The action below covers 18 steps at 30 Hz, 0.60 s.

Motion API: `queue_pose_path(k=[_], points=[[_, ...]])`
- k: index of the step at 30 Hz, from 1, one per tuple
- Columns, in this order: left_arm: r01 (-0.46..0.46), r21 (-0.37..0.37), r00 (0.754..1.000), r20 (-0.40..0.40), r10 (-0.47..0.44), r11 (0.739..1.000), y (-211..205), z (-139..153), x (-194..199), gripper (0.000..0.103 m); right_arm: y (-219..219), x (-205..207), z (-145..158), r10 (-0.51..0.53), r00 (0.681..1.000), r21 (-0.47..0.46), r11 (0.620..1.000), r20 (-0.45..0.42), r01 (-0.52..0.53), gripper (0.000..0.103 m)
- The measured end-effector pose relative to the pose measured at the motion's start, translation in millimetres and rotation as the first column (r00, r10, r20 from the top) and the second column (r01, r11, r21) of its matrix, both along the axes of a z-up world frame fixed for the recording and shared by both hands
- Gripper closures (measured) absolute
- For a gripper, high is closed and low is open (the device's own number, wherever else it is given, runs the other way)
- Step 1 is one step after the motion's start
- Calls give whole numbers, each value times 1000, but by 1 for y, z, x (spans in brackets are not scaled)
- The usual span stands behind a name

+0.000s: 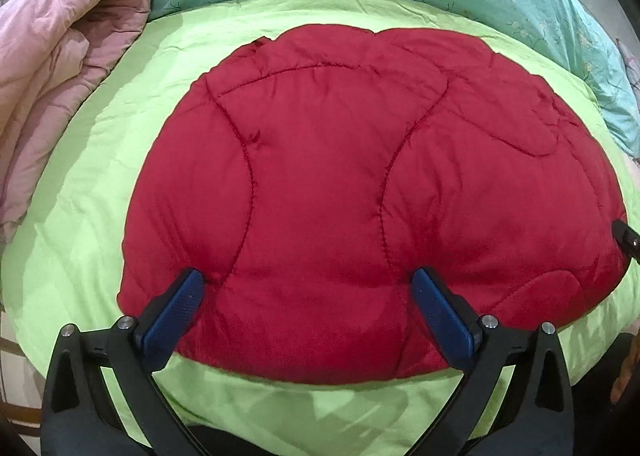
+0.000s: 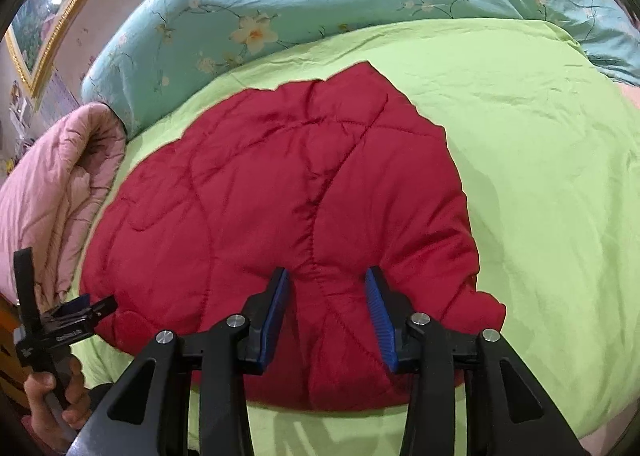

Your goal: Fold large clothes

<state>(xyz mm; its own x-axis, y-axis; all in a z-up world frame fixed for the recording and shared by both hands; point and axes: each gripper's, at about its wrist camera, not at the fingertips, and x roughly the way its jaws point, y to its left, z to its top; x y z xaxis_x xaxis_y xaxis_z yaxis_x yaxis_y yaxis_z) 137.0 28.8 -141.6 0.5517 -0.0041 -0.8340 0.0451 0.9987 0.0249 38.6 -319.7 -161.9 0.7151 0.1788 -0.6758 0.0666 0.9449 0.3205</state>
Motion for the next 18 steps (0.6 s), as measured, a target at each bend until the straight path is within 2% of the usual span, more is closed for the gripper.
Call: queue_pose_path(k=[6, 18], points=[[5, -10, 1000, 9, -5, 1000, -1, 12, -20, 0, 8, -25, 13, 35, 999, 1, 999, 17, -35, 61], [22, -2, 998, 67, -22, 1000, -9, 40, -64, 0, 32, -66, 25, 116, 993, -23, 993, 37, -115, 53]])
